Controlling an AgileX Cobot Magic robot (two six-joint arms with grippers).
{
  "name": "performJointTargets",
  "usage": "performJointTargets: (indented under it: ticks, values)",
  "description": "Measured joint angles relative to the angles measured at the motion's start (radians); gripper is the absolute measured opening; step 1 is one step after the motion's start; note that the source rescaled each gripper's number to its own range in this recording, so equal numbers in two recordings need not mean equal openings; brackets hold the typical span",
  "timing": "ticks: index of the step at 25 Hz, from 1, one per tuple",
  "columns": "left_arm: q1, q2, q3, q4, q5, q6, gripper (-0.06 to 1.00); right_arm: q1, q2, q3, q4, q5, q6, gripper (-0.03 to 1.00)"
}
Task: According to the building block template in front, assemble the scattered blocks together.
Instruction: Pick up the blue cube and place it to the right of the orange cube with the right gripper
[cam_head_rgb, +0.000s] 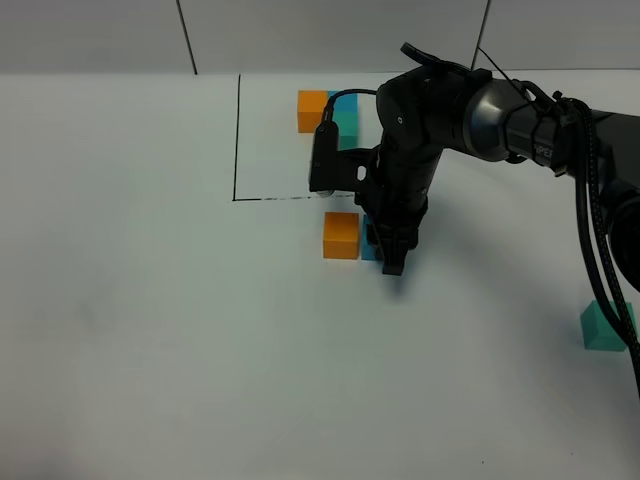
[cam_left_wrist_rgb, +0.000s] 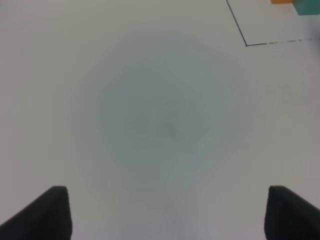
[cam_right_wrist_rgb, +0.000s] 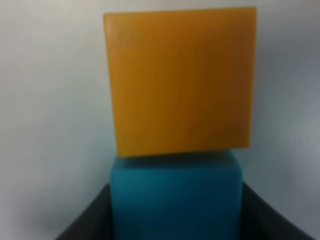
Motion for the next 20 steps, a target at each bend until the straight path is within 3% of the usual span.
performJointTargets:
  ticks: [20]
  values:
    - [0.000, 0.000, 0.000, 0.000, 0.000, 0.000, 0.68, 0.004, 0.005, -0.001, -0.003, -0.004, -0.001, 0.01]
